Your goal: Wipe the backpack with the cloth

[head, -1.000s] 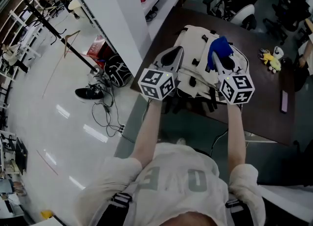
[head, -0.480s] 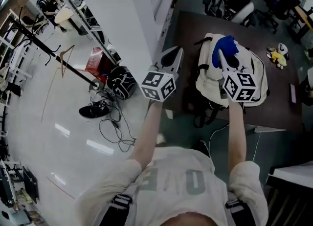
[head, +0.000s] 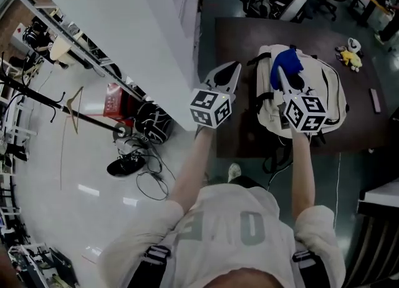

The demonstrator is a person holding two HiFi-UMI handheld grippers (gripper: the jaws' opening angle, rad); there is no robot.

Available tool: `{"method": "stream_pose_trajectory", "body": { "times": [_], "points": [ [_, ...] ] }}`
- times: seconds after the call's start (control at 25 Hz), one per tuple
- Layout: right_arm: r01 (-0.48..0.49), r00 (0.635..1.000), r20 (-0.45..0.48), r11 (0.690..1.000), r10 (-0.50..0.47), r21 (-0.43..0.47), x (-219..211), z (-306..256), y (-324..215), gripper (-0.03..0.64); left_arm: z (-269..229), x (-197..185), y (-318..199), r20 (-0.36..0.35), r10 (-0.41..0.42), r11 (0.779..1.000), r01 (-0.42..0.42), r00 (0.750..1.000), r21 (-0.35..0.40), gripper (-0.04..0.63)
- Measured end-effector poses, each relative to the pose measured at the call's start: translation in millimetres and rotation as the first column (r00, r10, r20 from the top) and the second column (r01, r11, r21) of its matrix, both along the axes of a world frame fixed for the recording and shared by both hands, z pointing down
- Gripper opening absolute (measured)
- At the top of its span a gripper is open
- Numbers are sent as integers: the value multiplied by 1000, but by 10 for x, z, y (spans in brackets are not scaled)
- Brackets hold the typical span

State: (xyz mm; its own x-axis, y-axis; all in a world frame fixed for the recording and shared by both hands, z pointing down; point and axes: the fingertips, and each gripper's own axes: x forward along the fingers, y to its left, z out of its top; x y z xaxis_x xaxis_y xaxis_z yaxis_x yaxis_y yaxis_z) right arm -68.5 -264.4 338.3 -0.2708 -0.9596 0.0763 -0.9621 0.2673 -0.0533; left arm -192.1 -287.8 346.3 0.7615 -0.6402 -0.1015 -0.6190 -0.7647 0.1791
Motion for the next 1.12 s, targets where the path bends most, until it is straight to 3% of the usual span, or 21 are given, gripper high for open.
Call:
{"method": "stream_pose_trajectory", "body": {
  "times": [0.12, 0.2, 0.36, 0.4, 0.48, 0.6, 0.76, 0.88, 1.0, 1.12],
  "points": [
    [-15, 1000, 9, 1000, 15, -13, 16, 113, -115, 38, 93, 97, -158, 40, 51, 998, -52, 998, 17, 3],
    [-33, 999, 4, 999, 33, -26, -2, 232, -175, 38, 200, 152, -270, 31, 105, 994, -106, 994, 16, 3],
    [-111, 994, 11, 992, 112, -68, -35, 421, -337, 38, 446, 260, -511, -23, 271, 962, -271, 962, -36, 4],
    [-136, 991, 3, 988, 137, -78, -29, 415, -397, 38, 496, 300, -601, -25, 305, 950, -306, 952, -56, 30],
    [-194, 981, -3, 977, 195, -91, -35, 384, -455, 38, 614, 390, -726, 3, 382, 920, -380, 924, -92, 85],
    [-268, 963, 6, 959, 270, -87, -121, 393, -352, 38, 950, 531, -759, 80, 510, 856, -495, 857, -152, 141],
    [-338, 940, 26, 939, 340, -66, -276, 421, -287, 38, 1303, 608, -978, 117, 608, 787, -577, 785, -217, 175],
    [-400, 914, 42, 914, 403, -69, -321, 463, -187, 38, 1443, 694, -1075, 102, 651, 748, -613, 752, -254, 192],
    [-462, 884, 46, 884, 466, -70, -296, 511, -121, 38, 1578, 883, -1080, 147, 697, 712, -654, 702, -257, 213],
    [-500, 861, 50, 862, 505, -86, -312, 606, -81, 38, 1755, 978, -1114, 185, 716, 696, -665, 673, -271, 215]
  ]
}}
